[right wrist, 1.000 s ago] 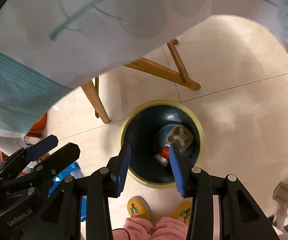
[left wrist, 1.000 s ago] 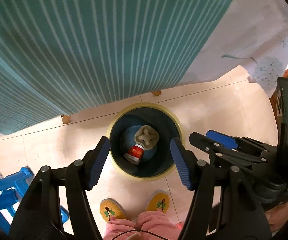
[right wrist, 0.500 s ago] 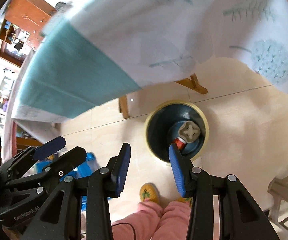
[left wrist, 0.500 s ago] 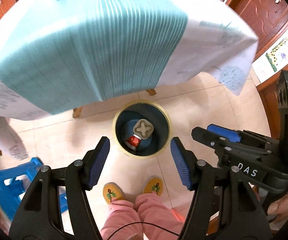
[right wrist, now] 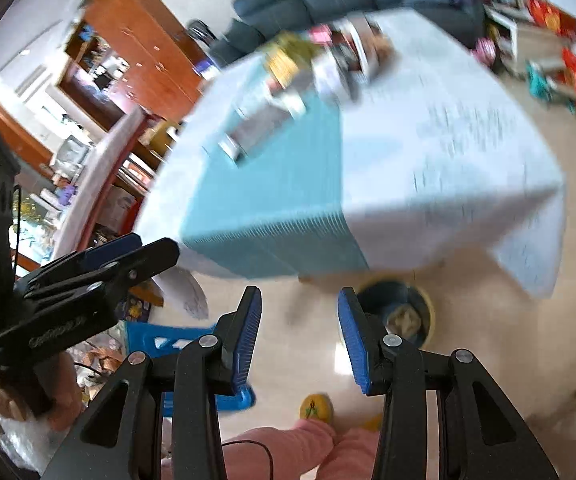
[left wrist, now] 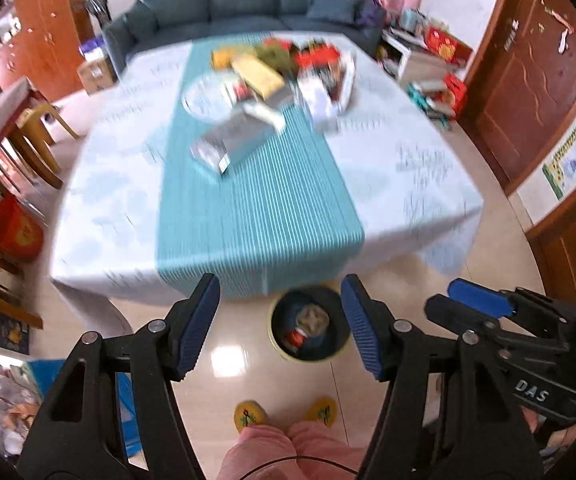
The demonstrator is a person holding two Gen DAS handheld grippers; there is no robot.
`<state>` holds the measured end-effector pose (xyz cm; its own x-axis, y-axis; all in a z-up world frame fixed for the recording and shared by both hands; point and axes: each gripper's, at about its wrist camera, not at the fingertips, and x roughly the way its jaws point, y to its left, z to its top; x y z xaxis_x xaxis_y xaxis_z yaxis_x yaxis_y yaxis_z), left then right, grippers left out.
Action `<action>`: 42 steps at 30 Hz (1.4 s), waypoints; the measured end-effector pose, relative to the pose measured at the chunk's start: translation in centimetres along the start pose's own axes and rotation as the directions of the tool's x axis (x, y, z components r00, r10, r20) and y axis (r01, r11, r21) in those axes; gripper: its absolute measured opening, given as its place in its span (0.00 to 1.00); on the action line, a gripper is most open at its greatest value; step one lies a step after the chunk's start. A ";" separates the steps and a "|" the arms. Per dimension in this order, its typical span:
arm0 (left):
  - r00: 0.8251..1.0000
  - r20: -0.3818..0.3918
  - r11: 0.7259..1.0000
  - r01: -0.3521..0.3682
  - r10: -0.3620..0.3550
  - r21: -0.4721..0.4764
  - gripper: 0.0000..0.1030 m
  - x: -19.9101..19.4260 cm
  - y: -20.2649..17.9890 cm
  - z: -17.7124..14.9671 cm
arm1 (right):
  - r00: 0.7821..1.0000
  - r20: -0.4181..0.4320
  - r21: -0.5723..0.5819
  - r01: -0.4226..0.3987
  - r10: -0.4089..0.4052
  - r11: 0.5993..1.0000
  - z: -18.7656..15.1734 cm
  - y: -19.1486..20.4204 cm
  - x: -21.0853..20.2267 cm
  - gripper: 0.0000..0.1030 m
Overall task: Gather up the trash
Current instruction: 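Raise both open tools back toward the table, then grasp the silver box with the left tool while the right tool grasps the white purple-dotted box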
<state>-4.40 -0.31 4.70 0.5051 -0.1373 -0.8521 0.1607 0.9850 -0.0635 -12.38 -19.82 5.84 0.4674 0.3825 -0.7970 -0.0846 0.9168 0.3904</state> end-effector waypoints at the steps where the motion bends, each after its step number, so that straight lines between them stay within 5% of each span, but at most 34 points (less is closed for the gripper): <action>1: 1.000 0.017 1.000 -0.009 0.009 -0.008 0.58 -1.1 0.1 1.0 | 1.000 0.018 -0.013 -0.003 0.003 1.000 1.0 0.4 -0.8 0.40; 13: 0.994 0.091 0.997 -0.067 0.065 0.024 0.58 -3.6 1.7 9.5 | 0.989 0.142 -0.090 0.044 -0.031 0.995 11.1 3.4 -3.4 0.52; 30: 0.991 -0.125 0.995 -0.026 0.038 0.098 0.58 13.5 6.0 16.3 | 0.985 0.037 0.030 0.170 -0.171 0.985 21.2 -1.6 10.8 0.56; 42: 0.928 -0.368 0.993 0.089 -0.052 0.083 0.58 24.4 7.6 17.8 | 0.965 -0.083 0.025 0.250 -0.247 0.968 24.6 -4.4 21.6 0.57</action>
<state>24.26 1.99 -7.29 0.1485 -0.1403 -0.9789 0.2744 0.9569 -0.0955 19.72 -18.40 -1.76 0.3988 0.1526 -0.9042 0.0569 0.9800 0.1905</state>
